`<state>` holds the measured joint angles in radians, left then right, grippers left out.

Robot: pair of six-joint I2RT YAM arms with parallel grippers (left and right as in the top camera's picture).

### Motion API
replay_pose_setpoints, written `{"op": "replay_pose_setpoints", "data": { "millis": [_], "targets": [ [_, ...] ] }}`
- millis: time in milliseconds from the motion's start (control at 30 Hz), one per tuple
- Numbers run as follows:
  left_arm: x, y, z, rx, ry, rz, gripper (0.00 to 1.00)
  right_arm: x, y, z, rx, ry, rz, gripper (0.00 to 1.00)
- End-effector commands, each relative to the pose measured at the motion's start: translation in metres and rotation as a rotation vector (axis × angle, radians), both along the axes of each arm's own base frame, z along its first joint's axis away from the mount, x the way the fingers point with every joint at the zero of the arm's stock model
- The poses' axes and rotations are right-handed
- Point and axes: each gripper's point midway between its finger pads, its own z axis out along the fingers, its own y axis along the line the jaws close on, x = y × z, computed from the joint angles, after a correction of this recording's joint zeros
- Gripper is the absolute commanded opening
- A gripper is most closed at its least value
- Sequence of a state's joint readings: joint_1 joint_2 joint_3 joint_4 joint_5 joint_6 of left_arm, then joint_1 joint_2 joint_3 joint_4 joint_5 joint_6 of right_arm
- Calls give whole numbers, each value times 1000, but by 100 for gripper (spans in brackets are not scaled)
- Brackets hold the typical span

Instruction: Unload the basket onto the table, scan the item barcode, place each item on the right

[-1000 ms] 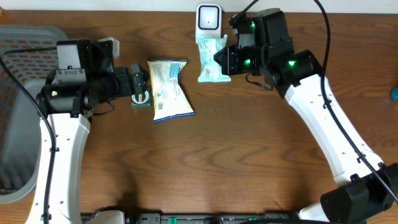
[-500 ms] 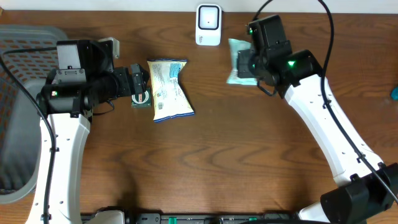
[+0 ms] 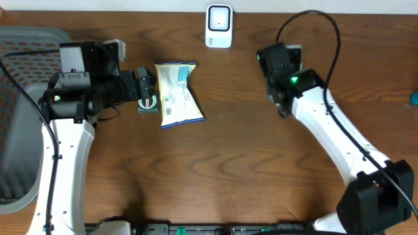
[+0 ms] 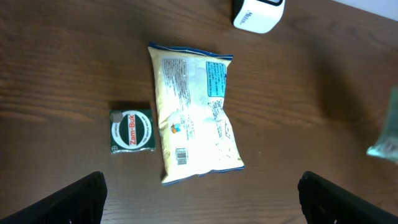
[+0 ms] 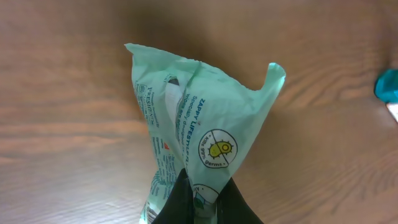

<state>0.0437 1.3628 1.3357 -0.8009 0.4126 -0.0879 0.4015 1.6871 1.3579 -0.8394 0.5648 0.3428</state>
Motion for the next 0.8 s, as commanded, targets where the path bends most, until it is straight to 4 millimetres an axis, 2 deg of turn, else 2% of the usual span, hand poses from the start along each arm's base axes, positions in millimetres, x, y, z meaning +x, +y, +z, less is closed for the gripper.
{"op": "replay_pose_setpoints", "data": {
  "millis": [0, 367, 767],
  "targets": [
    [1, 1, -1, 13, -3, -7, 98, -6, -14, -12, -72, 12, -18, 1],
    [1, 1, -1, 13, -3, -7, 98, -34, -26, -51, -126, 113, -17, 1],
    [1, 1, -1, 13, -3, -7, 98, -42, -29, -63, -145, 157, -13, 6]
  ]
}}
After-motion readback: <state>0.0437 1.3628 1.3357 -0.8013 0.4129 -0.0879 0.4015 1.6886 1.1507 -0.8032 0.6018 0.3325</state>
